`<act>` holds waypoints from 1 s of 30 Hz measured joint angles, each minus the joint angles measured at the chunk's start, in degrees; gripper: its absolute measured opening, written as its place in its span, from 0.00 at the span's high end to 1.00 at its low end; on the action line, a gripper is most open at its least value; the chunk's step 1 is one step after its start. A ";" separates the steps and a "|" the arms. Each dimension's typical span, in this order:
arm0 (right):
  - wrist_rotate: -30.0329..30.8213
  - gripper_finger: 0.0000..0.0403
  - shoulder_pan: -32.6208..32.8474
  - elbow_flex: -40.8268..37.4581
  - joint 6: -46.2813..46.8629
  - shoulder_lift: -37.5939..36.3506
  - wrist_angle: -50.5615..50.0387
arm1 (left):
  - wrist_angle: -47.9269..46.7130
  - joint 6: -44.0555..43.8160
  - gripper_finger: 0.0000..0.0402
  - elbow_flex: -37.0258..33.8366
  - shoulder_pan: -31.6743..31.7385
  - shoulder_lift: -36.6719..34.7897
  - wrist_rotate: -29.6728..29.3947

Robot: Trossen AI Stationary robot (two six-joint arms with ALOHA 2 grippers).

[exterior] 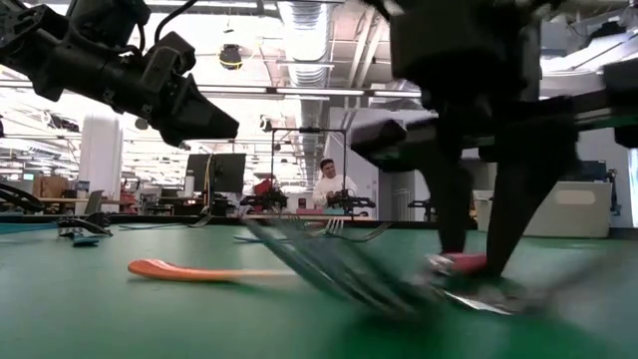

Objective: Sort silverware by color (type)
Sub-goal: Put the pink fork into the transparent bin

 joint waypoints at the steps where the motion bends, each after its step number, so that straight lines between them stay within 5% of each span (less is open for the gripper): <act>1: 0.07 0.75 -0.53 -0.01 1.49 -0.03 -2.38 | 0.02 -0.05 0.65 0.00 0.00 0.00 0.00; 14: -3.16 0.80 -5.88 -0.63 14.99 -3.88 -14.43 | -1.34 -0.30 0.65 0.00 -0.02 0.00 -0.04; 30: 17.30 0.80 -18.19 -0.55 45.16 -24.59 -37.78 | -2.23 -0.49 0.65 0.02 -0.02 0.00 -0.07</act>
